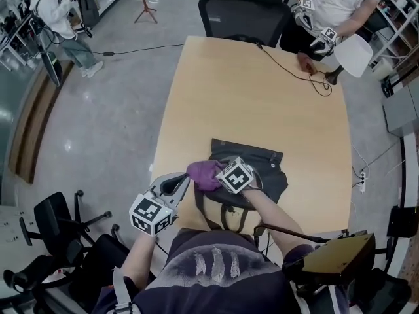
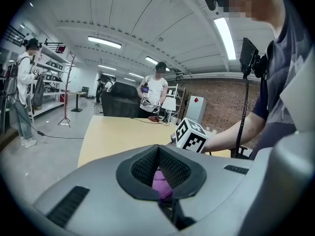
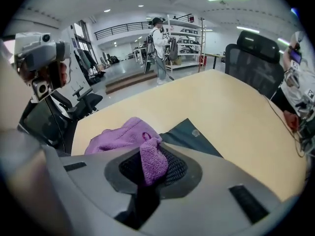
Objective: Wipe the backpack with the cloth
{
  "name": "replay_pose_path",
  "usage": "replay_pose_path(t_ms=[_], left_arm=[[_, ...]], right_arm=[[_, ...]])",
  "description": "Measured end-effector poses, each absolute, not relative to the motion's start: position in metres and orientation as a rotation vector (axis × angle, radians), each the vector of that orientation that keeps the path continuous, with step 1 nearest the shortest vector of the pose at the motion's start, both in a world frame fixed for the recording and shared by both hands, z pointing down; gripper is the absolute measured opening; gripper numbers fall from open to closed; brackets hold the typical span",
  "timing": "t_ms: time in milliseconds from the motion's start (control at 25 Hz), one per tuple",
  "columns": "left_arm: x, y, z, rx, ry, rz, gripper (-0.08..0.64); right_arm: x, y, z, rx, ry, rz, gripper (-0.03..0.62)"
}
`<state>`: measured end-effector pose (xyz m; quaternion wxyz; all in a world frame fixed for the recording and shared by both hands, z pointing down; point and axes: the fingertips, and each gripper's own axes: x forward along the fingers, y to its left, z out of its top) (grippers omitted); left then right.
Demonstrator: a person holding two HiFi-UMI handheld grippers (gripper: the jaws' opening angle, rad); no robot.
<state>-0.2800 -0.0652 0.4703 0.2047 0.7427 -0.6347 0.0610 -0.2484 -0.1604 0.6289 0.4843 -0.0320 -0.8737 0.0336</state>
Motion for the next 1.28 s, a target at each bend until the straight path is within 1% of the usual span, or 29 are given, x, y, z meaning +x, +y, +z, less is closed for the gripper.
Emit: replay_pose_path(t_ms=[320,440,600,1000,1160,1280], left_arm=[[-0.268,-0.069,0.456,2.111,-1.776,0.207,0.008],[-0.262,-0.071,0.460,2.101,-1.772,0.214,0.008],[-0.253,-0.077,0.465,2.097,-1.755,0.220,0.008],[-0.243,-0.090,0.461,2.124,-1.743,0.225,0.008],[-0.243,-0.088,0.464,2.118,-1.737,0.225,0.008],[-0.243,-0.086,0.467,2.114,-1.735,0.223,0.008]], right_arm=[[-0.206,-0.203,0.629,0.017,-2.116,0.110,0.057],[-0.170,-0.235,0.636,0.063,-2.065,0.075,0.057],[-0.130,-0.267,0.640,0.166,-2.063,0.150,0.057],[-0.066,-0.327,0.640,0.271,-1.969,0.055,0.057],[-0.015,-0.376,0.637,0.410,-1.829,-0.073,0.057],[0.019,-0.402,0.622,0.568,-1.848,0.022,0.057]])
